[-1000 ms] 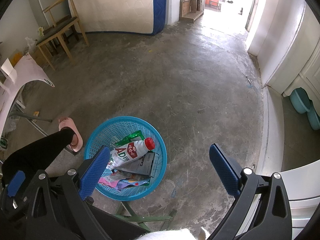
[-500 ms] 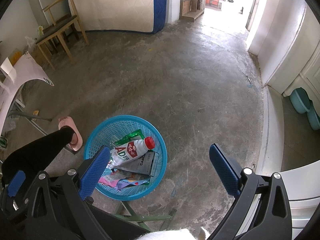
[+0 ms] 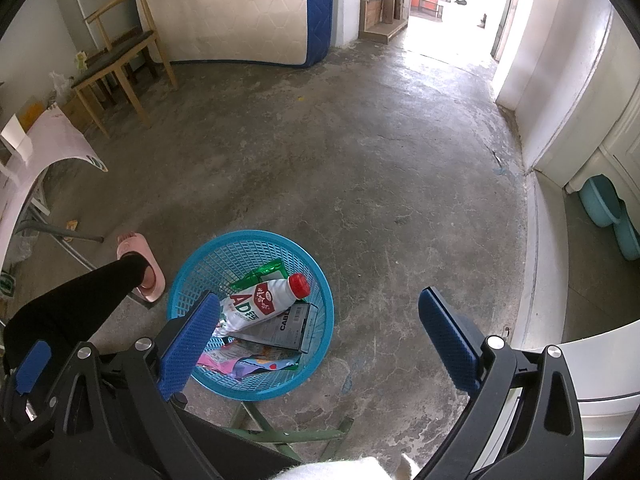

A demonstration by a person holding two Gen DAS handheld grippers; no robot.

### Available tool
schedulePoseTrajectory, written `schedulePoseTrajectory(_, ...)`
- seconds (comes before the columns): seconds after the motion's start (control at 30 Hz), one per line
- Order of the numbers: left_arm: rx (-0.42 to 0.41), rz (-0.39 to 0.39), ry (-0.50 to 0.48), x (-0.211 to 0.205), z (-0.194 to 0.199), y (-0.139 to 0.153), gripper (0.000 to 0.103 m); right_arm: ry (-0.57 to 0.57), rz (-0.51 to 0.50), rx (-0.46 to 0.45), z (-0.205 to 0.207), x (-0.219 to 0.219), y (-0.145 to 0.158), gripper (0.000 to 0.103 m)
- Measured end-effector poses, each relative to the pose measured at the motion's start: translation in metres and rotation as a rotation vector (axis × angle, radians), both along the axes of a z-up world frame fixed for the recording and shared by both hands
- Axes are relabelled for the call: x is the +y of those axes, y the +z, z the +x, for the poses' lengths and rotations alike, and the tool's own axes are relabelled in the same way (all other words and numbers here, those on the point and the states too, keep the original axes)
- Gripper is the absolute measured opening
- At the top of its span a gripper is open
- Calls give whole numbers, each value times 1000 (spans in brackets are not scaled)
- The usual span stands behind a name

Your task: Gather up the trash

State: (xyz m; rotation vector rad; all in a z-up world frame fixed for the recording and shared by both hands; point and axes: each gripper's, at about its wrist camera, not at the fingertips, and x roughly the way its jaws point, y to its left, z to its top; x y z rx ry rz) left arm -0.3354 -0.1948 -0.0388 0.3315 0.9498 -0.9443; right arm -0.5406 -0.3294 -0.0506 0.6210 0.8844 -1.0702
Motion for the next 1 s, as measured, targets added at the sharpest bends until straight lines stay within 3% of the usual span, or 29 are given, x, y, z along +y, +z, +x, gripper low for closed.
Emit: schedulePoseTrajectory(1.0, 0, 0, 0, 0, 1, 0, 91, 2, -1, 0, -1, 0, -1, 97)
